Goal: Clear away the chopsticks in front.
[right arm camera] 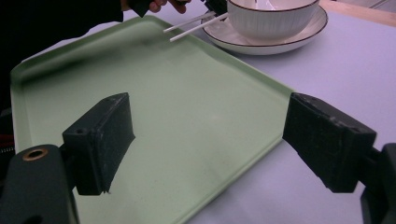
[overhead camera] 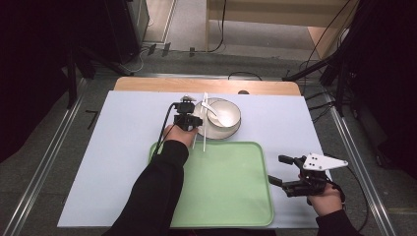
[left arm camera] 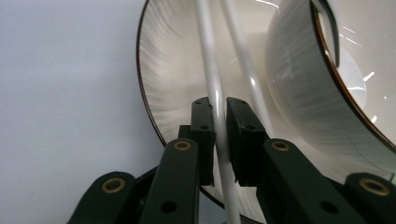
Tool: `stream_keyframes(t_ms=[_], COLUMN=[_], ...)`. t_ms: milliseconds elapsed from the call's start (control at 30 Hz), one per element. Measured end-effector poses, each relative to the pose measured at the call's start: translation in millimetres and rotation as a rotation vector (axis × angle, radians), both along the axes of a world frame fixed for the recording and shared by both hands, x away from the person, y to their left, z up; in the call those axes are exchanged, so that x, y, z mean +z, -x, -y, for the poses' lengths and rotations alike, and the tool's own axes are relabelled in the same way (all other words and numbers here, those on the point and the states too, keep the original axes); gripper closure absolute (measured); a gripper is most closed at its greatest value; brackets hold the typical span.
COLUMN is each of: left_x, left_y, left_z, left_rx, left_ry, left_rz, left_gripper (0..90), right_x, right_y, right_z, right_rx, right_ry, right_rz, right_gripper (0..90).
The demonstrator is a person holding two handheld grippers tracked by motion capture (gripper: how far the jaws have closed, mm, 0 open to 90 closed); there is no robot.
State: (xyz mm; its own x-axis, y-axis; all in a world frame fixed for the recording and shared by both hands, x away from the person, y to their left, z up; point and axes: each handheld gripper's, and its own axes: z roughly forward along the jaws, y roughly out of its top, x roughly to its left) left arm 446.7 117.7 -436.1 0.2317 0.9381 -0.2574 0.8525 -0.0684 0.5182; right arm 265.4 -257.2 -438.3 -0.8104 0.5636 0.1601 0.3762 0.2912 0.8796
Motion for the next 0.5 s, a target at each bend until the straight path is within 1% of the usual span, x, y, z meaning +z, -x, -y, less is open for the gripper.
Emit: stream_keyframes(t_ms=[33,133,200,333,367,433,467,500], left_x=[0.2,0.2,0.6,2.5,3.4,9.2,9.2,15.1], left_y=[-1.1,-1.7,-2.2,-2.1,-2.3,-1.9,-1.9,-0.5], left_z=[-2.1,-3.6,-5.2,-7.8,-9.4,-15.9,-15.9,-21.7], left_rx=[0.012,0.019,0.025,0.023,0.023,0.024,0.024,0.022], left_ry=[0.007,0.007,0.015,0.020,0.029,0.034,0.034,0.044], left_rz=[-0.008,-0.010,-0.017,-0.015,-0.017,-0.014,-0.014,-0.008], left_gripper=[85.0,85.3,85.7,86.1,86.1,86.2,86.2,86.2], right_x=[0.0,0.1,0.0,0.0,0.1,-0.1,-0.1,0.0], right_y=[0.0,0.1,-0.1,0.1,0.2,0.1,0.1,0.2], right_z=[0.0,-0.2,-0.4,-0.6,-0.3,0.1,0.1,0.4], right_rx=[0.001,0.001,0.004,0.004,0.004,0.003,0.003,0.003], right_ry=[0.000,0.000,0.001,0.000,0.000,0.002,0.002,0.001], right_rz=[-0.001,-0.002,-0.001,-0.002,-0.001,-0.001,-0.001,0.000], right_gripper=[16.8,16.8,16.8,16.8,16.8,16.8,16.8,16.8])
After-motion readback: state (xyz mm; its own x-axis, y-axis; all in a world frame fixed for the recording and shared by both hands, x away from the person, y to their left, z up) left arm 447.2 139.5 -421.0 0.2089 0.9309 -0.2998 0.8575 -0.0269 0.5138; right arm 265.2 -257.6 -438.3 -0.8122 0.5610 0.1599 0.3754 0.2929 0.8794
